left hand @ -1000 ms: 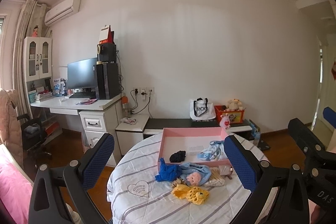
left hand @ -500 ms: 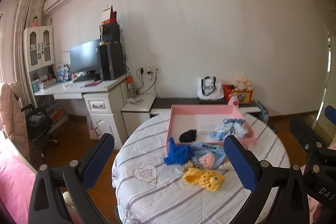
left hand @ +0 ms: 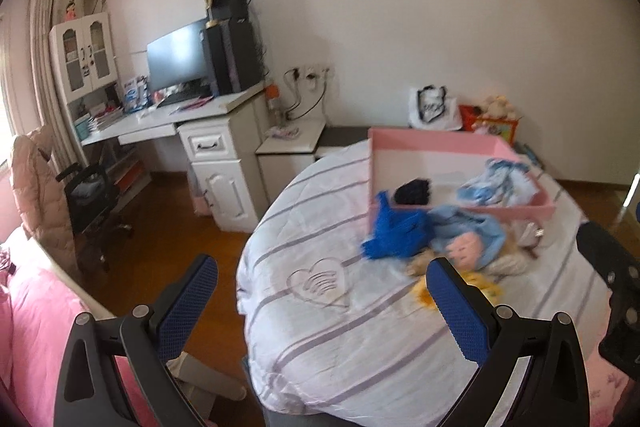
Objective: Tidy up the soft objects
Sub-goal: 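Move right tool down onto the yellow knitted toy and close it, then lift the yellow knitted toy with the right tool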
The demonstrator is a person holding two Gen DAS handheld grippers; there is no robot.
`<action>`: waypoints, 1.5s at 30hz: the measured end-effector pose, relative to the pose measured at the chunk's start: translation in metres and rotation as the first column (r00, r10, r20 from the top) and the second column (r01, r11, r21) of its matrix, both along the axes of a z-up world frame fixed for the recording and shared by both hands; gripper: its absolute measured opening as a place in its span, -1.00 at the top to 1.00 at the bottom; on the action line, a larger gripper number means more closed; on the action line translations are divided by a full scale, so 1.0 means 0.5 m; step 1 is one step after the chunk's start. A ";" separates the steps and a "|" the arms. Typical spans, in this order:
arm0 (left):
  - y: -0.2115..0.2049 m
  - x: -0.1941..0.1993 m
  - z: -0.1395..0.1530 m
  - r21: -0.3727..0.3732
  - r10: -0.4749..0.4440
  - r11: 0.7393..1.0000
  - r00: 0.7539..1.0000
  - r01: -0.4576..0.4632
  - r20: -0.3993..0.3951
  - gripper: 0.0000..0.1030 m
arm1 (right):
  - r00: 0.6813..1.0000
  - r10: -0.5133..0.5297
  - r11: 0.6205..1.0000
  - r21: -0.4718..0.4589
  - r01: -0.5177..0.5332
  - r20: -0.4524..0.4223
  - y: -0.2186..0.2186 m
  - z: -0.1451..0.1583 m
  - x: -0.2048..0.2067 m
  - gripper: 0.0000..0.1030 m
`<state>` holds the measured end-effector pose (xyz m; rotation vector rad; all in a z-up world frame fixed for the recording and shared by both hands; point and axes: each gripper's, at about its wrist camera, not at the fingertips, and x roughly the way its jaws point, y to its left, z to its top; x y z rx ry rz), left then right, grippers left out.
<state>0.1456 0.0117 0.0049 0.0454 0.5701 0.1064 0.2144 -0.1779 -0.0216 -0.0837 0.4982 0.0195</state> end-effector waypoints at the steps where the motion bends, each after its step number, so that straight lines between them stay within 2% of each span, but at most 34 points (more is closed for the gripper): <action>1: 0.006 0.011 -0.007 0.005 0.010 1.000 1.000 -0.010 -0.010 -1.00 | 1.000 0.010 1.000 0.000 -0.010 -0.022 0.005 -0.011 0.009 -1.00; 6: 0.049 0.053 -0.041 0.009 0.071 0.997 0.995 -0.071 -0.063 -1.00 | 0.986 0.056 0.998 0.022 -0.054 -0.156 0.036 -0.079 0.065 -1.00; 9: 0.070 0.076 -0.062 0.003 0.082 0.997 0.993 -0.082 -0.085 -1.00 | 0.976 0.067 0.998 0.018 -0.065 -0.207 0.052 -0.112 0.086 -1.00; 15: 0.093 0.118 -0.109 -0.005 0.073 0.997 0.988 -0.074 -0.133 -1.00 | 0.957 0.083 0.996 0.005 -0.085 -0.279 0.079 -0.156 0.119 -1.00; 21: 0.112 0.155 -0.148 -0.025 0.064 0.997 0.981 -0.070 -0.182 -1.00 | 0.940 0.095 0.995 0.042 -0.086 -0.327 0.087 -0.189 0.148 -1.00; 22: 0.114 0.159 -0.151 -0.026 0.064 0.997 0.981 -0.070 -0.186 -1.00 | 0.939 0.093 0.996 0.041 -0.084 -0.330 0.087 -0.194 0.152 -0.96; 24: 0.119 0.169 -0.159 -0.027 0.065 0.997 0.978 -0.072 -0.198 -1.00 | 0.938 0.081 0.997 0.027 -0.076 -0.337 0.091 -0.204 0.159 -0.58; 25: 0.121 0.173 -0.163 -0.029 0.063 0.997 0.977 -0.071 -0.204 -1.00 | 0.936 0.083 0.997 0.032 -0.077 -0.343 0.090 -0.206 0.161 -0.23; 26: 0.122 0.177 -0.167 -0.032 0.061 0.997 0.976 -0.070 -0.210 -1.00 | 0.929 0.097 0.995 0.055 -0.082 -0.358 0.087 -0.212 0.166 0.02; 27: 0.122 0.180 -0.170 -0.035 0.058 0.997 0.975 -0.067 -0.215 -1.00 | 0.923 0.109 0.993 0.076 -0.087 -0.368 0.083 -0.215 0.169 0.08; 29: 0.121 0.185 -0.175 -0.039 0.051 0.997 0.973 -0.062 -0.224 -1.00 | 0.916 0.123 0.990 0.110 -0.087 -0.381 0.074 -0.221 0.171 0.32; 32: 0.115 0.187 -0.177 -0.040 0.037 0.998 0.973 -0.048 -0.227 -1.00 | 0.921 0.124 0.990 0.108 -0.090 -0.368 0.069 -0.213 0.165 0.50; 35: 0.107 0.187 -0.177 -0.042 0.025 0.999 0.972 -0.035 -0.232 -1.00 | 0.930 0.106 0.992 0.096 -0.076 -0.351 0.060 -0.201 0.158 0.56; 45: 0.062 0.182 -0.165 -0.046 -0.035 0.999 0.973 0.025 -0.230 -1.00 | 0.949 0.064 0.989 0.144 -0.020 -0.308 -0.004 -0.163 0.138 0.57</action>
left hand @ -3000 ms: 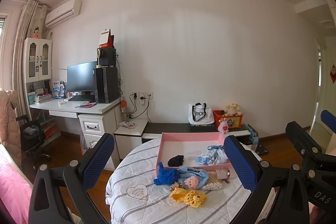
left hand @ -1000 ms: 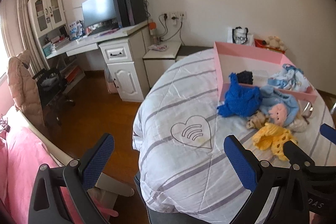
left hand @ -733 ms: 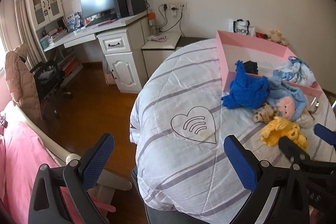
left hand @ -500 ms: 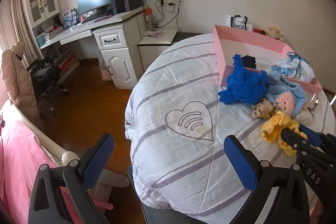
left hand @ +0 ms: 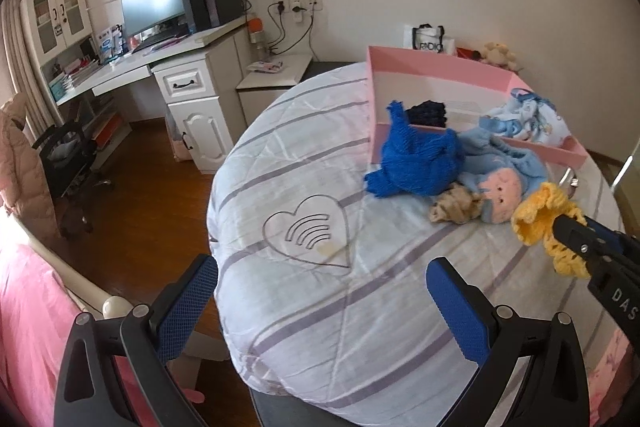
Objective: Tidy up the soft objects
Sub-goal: 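Lift the yellow knitted toy with the right tool, then close left tool on the royal-blue knitted hat while right tool holds the yellow toy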
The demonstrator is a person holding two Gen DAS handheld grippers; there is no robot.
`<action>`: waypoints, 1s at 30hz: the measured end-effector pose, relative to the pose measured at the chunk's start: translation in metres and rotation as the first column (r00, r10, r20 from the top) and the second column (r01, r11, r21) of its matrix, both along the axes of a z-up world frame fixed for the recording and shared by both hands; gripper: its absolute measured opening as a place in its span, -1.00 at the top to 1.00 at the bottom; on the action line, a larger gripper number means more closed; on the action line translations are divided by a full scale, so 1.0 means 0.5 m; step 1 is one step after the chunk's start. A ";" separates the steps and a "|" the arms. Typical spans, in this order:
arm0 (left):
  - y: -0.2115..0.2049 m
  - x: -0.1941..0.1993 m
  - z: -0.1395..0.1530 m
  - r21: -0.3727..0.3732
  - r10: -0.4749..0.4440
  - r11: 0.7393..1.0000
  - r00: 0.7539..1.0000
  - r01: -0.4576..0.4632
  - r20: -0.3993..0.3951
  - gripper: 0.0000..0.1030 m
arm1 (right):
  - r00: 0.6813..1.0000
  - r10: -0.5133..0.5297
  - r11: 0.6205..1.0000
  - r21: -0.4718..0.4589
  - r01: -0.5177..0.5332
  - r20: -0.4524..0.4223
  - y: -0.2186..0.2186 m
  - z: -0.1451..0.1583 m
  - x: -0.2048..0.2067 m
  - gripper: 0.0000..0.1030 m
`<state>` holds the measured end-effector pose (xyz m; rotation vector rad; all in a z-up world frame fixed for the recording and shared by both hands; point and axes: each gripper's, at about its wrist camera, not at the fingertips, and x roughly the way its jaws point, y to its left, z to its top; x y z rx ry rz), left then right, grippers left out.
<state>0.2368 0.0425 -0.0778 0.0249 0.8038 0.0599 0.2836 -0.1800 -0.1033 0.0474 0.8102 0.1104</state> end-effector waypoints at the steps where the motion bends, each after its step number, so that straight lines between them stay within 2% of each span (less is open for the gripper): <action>1: -0.004 0.000 0.003 -0.002 -0.002 1.000 1.000 0.002 0.001 -1.00 | 1.000 -0.011 1.000 0.007 0.011 0.008 -0.010 0.005 -0.002 0.56; 12: -0.043 0.028 0.022 -0.012 -0.017 1.000 1.000 0.017 -0.007 -1.00 | 0.994 -0.095 0.995 0.039 0.093 0.058 -0.077 0.021 0.000 0.57; 17: -0.062 0.063 0.023 -0.041 -0.035 0.999 0.999 0.034 -0.022 -1.00 | 0.992 -0.110 0.993 0.047 0.108 0.060 -0.093 0.018 0.019 0.57; 26: -0.090 0.142 0.026 -0.048 -0.043 0.998 0.999 0.041 -0.030 -1.00 | 0.988 -0.136 0.989 0.058 0.133 0.067 -0.122 0.028 0.058 0.56; 30: -0.095 0.184 0.017 -0.042 -0.033 0.999 0.999 0.031 -0.041 -1.00 | 0.989 -0.142 0.987 0.080 0.138 0.044 -0.134 0.018 0.083 0.56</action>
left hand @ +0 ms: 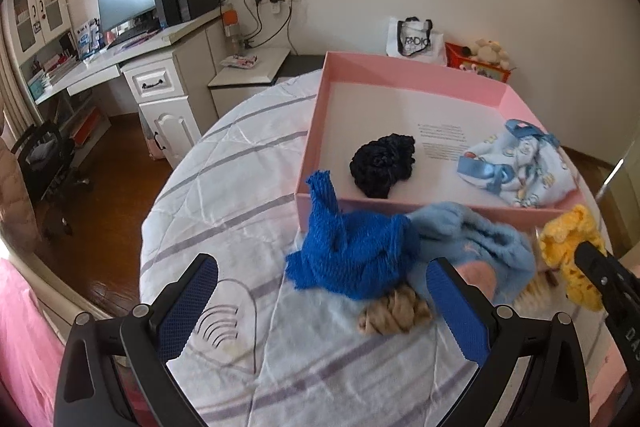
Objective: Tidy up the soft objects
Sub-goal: 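Close left tool on the royal-blue knitted hat while right tool holds the yellow toy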
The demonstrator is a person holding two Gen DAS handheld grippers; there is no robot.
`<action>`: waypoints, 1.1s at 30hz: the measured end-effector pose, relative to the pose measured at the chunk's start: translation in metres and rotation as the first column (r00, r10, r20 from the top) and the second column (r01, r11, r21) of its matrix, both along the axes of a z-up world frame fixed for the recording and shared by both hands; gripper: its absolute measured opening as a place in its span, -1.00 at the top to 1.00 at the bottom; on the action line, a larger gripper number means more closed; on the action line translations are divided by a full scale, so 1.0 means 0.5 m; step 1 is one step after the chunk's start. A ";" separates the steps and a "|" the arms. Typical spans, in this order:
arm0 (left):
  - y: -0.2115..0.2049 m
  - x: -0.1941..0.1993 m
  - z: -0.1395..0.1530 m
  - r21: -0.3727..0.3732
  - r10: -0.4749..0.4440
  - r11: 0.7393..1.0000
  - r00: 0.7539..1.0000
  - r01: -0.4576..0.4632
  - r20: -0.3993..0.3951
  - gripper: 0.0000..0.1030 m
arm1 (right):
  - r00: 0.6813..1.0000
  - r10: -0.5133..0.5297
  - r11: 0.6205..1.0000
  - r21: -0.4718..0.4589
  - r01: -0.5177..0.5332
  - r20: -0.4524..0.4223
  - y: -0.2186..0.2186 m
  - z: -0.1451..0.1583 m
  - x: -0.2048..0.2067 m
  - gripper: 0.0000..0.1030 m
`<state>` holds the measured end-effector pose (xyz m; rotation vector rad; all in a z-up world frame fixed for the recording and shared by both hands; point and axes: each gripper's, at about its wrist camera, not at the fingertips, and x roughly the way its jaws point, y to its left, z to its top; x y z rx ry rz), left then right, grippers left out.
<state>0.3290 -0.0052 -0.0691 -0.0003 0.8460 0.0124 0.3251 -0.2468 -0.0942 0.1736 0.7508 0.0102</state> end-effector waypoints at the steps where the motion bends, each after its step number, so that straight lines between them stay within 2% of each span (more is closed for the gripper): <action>1: -0.001 0.011 -0.005 -0.001 0.003 1.000 1.000 -0.003 -0.006 -1.00 | 1.000 0.002 1.000 0.004 -0.002 -0.003 -0.001 -0.001 0.006 0.56; 6: 0.000 0.058 -0.028 -0.030 0.002 1.000 0.999 -0.003 -0.040 -0.94 | 1.000 0.016 1.000 -0.004 -0.016 0.001 0.003 0.000 0.021 0.56; 8: 0.001 0.069 -0.037 -0.036 -0.001 0.999 0.999 -0.001 -0.048 -0.75 | 1.000 0.021 1.000 -0.002 -0.021 -0.001 0.005 -0.001 0.025 0.56; 10: 0.000 0.082 -0.050 -0.036 -0.003 0.999 0.998 0.000 -0.062 -0.34 | 1.000 0.023 1.000 0.000 -0.023 -0.003 0.006 -0.002 0.028 0.56; 12: -0.001 0.095 -0.063 -0.050 -0.022 0.999 0.996 0.018 -0.090 -0.10 | 1.000 0.023 1.000 0.003 -0.023 -0.003 0.005 -0.001 0.029 0.56; 13: 0.000 0.099 -0.068 -0.071 -0.036 0.997 0.994 0.029 -0.103 -0.06 | 1.000 0.023 1.000 0.005 -0.023 -0.003 0.004 -0.001 0.029 0.56; 15: 0.001 0.105 -0.074 -0.104 -0.056 0.994 0.991 0.043 -0.120 -0.01 | 1.000 0.023 1.000 0.009 -0.023 -0.003 0.003 -0.001 0.031 0.56; 24: -0.010 0.086 -0.058 -0.051 -0.048 0.998 0.996 0.045 -0.077 0.06 | 1.000 0.019 1.000 0.021 -0.019 -0.003 -0.004 0.001 0.026 0.56; 33: -0.013 0.035 -0.017 -0.042 -0.035 0.999 0.999 0.034 -0.022 0.06 | 1.000 0.010 1.000 0.021 -0.010 0.015 -0.008 0.010 0.010 0.57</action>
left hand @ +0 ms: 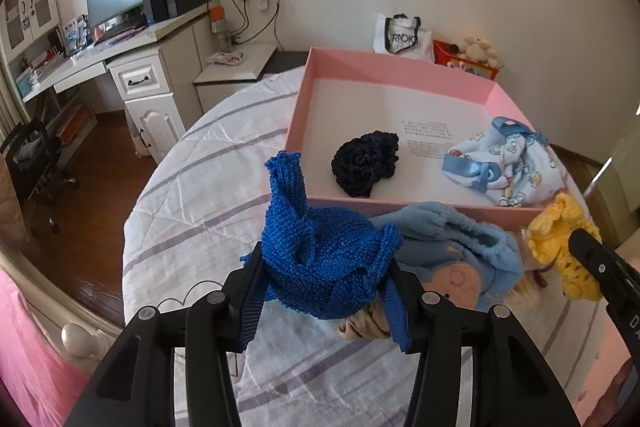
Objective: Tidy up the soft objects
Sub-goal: 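Close left tool on the royal-blue knitted hat while right tool holds the yellow toy, then lift the blue hat with left tool while right tool carries the yellow toy over the tray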
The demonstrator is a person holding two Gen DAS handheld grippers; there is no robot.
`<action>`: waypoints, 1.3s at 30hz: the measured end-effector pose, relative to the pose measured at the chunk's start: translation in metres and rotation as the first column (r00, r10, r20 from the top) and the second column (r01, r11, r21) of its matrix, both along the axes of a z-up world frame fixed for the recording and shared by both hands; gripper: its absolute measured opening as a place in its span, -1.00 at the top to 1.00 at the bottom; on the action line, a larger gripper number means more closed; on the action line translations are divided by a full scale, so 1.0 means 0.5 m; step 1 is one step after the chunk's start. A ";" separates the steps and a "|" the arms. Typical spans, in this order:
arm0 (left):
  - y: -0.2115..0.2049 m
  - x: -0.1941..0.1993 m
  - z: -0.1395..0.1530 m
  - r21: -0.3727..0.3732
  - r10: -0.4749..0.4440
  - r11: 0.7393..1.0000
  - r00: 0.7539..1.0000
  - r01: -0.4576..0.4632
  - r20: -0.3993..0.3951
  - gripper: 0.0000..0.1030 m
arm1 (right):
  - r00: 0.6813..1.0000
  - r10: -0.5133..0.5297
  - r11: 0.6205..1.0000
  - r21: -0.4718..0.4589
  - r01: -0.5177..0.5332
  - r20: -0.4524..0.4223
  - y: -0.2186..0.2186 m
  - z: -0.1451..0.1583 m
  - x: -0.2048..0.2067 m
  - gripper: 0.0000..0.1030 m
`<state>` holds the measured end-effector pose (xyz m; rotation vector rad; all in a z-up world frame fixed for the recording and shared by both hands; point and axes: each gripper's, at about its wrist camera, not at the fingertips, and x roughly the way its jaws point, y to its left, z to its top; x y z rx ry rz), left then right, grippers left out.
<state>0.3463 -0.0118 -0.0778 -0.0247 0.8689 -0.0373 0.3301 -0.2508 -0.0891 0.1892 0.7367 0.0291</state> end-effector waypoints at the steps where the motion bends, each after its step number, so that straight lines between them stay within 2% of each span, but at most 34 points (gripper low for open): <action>1: -0.001 -0.006 0.004 0.000 -0.001 1.000 1.000 0.001 0.005 0.06 | 1.000 -0.001 1.000 -0.001 0.001 0.004 -0.001 0.003 -0.004 0.57; 11: -0.005 -0.088 0.050 -0.002 -0.016 1.000 0.998 0.016 0.060 0.06 | 0.997 0.004 1.000 -0.010 -0.003 0.078 0.004 0.047 -0.070 0.57; 23: -0.012 -0.223 0.132 0.000 -0.025 1.000 0.982 0.025 0.187 0.06 | 0.980 0.032 0.999 -0.034 -0.026 0.194 0.018 0.121 -0.164 0.57; 29: -0.019 -0.300 0.171 0.003 -0.044 0.999 0.965 0.045 0.258 0.06 | 0.966 0.035 0.999 -0.049 -0.023 0.257 0.027 0.158 -0.209 0.57; 39: -0.021 -0.435 0.238 0.003 -0.065 0.998 0.916 0.069 0.396 0.06 | 0.924 0.054 0.997 -0.074 -0.028 0.378 0.046 0.228 -0.285 0.57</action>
